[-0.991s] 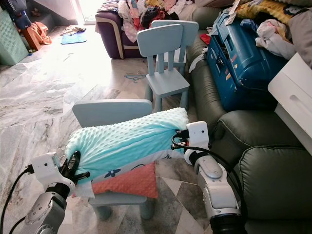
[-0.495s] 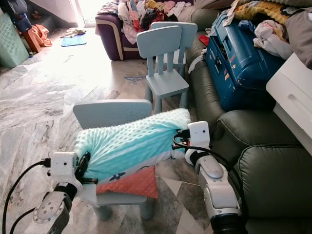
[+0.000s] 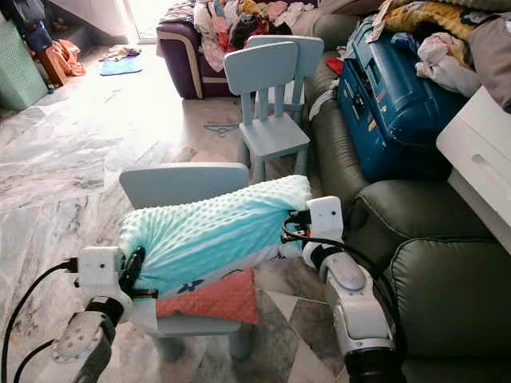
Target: Move the pillow to the sofa
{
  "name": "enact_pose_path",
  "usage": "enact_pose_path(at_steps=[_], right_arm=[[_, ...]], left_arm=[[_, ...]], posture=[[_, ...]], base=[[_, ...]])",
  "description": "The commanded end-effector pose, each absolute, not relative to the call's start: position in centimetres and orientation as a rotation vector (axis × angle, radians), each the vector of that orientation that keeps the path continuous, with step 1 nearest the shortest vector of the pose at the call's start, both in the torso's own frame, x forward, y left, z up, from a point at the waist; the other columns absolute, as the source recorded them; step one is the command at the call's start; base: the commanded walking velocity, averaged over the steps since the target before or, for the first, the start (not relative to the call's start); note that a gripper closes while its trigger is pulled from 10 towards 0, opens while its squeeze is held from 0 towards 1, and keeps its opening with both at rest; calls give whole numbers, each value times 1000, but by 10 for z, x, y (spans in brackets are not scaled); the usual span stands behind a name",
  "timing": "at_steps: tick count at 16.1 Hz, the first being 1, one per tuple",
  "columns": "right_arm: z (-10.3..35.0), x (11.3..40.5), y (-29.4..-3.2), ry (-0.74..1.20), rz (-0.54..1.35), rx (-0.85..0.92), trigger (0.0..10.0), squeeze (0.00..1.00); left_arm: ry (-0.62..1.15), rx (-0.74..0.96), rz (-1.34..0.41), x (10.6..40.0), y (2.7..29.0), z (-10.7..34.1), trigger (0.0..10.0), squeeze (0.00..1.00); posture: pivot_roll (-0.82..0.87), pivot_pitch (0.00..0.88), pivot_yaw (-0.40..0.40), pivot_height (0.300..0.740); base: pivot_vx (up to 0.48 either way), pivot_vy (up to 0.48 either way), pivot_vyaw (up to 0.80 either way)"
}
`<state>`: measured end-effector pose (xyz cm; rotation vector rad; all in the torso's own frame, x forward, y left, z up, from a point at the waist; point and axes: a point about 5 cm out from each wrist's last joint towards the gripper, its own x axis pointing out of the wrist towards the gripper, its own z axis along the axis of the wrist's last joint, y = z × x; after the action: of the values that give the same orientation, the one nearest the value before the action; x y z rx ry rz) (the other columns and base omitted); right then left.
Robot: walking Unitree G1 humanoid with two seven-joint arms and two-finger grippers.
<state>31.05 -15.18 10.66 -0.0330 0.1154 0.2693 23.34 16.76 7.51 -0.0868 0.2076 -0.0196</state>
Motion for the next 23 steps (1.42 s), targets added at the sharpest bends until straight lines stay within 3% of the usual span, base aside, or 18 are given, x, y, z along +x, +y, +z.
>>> enact_pose_path(at_steps=[1,14,23], right_arm=[[112,314,-153,99,256,-32,10000,0],[113,317,-153,93,237,-13,10000,0],[112,317,-154,100,228,-4,10000,0]], left_arm=[[181,-98,10,231,177,81,10000,0],[139,-233,36,237,177,96,10000,0],[172,-244,32,237,176,95,10000,0]], posture=[[-161,91,35,740],[-159,98,38,740],[-161,99,43,740]], base=[[0,0,0],[0,0,0],[-288,0,0]])
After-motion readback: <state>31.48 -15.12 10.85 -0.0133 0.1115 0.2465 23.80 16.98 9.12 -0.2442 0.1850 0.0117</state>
